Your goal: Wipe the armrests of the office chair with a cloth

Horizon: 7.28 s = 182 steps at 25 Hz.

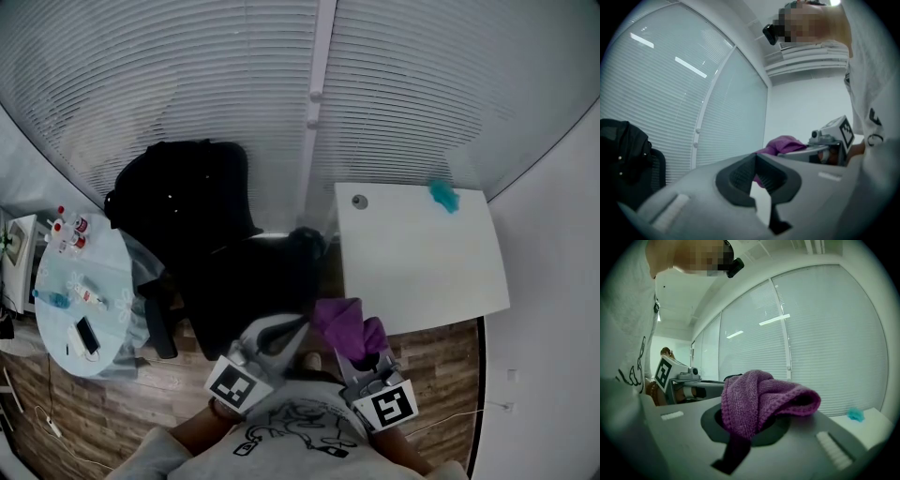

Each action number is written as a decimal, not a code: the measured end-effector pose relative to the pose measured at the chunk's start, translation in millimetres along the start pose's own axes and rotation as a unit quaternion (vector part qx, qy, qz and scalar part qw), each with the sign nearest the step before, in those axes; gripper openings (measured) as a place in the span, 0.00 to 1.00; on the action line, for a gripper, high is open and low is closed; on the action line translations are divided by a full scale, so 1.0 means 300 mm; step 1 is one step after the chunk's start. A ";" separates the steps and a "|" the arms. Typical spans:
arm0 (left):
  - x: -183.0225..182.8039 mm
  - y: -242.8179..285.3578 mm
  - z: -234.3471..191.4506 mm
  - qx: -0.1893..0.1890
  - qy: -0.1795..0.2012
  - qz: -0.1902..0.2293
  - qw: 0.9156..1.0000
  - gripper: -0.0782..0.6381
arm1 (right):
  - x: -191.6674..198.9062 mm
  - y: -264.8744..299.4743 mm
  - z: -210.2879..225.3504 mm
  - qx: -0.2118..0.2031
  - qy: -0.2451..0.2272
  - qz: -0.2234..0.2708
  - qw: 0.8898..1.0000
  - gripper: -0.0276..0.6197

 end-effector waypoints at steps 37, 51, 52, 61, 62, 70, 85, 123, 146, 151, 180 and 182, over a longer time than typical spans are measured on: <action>0.262 0.116 -0.153 -0.036 -0.049 -0.061 0.996 0.11 | 0.265 0.172 0.134 -0.049 0.042 -0.079 0.995 0.09; 0.499 0.191 -0.315 -0.041 -0.062 -0.091 0.993 0.11 | 0.491 0.355 0.224 -0.068 0.036 -0.126 0.989 0.09; 0.519 0.198 -0.325 -0.042 -0.063 -0.093 0.993 0.11 | 0.511 0.370 0.231 -0.070 0.036 -0.128 0.989 0.09; 0.706 0.238 -0.418 -0.041 -0.058 -0.105 0.992 0.11 | 0.713 0.520 0.258 -0.091 0.030 -0.163 0.982 0.09; 0.730 0.243 -0.429 -0.041 -0.057 -0.106 0.992 0.11 | 0.738 0.535 0.262 -0.092 0.030 -0.166 0.981 0.09; 0.912 0.280 -0.497 -0.044 -0.061 -0.124 0.989 0.11 | 0.961 0.636 0.302 -0.099 0.023 -0.213 0.972 0.09; 1.048 0.294 -0.553 -0.037 -0.063 -0.139 0.988 0.11 | 1.249 0.751 0.336 -0.097 0.020 -0.317 0.943 0.09; 1.001 0.147 -0.568 -0.078 -0.069 -0.138 0.985 0.11 | 1.141 1.384 0.453 -0.119 -0.073 -0.339 0.930 0.09; 0.989 0.170 -0.512 -0.085 -0.065 -0.136 0.985 0.11 | 1.174 1.212 0.432 -0.113 -0.073 -0.336 0.932 0.09; 0.990 0.179 -0.500 -0.084 -0.063 -0.137 0.985 0.11 | 1.190 1.101 0.410 -0.111 -0.069 -0.342 0.930 0.09; 0.998 0.184 -0.463 -0.072 -0.065 -0.138 0.986 0.11 | 1.243 0.732 0.327 -0.116 -0.031 -0.360 0.925 0.09; 1.002 0.180 -0.468 -0.073 -0.068 -0.137 0.985 0.11 | 1.240 0.762 0.330 -0.118 -0.031 -0.358 0.926 0.09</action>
Point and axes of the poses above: the fingertips, and each gripper's own axes: y forward along the fingers, z to its right, x out of its underside, the point moved 7 cm from there along -y, backward along the fingers, and after that the axes turned 5 degrees about -z, right-handed, at the moved point
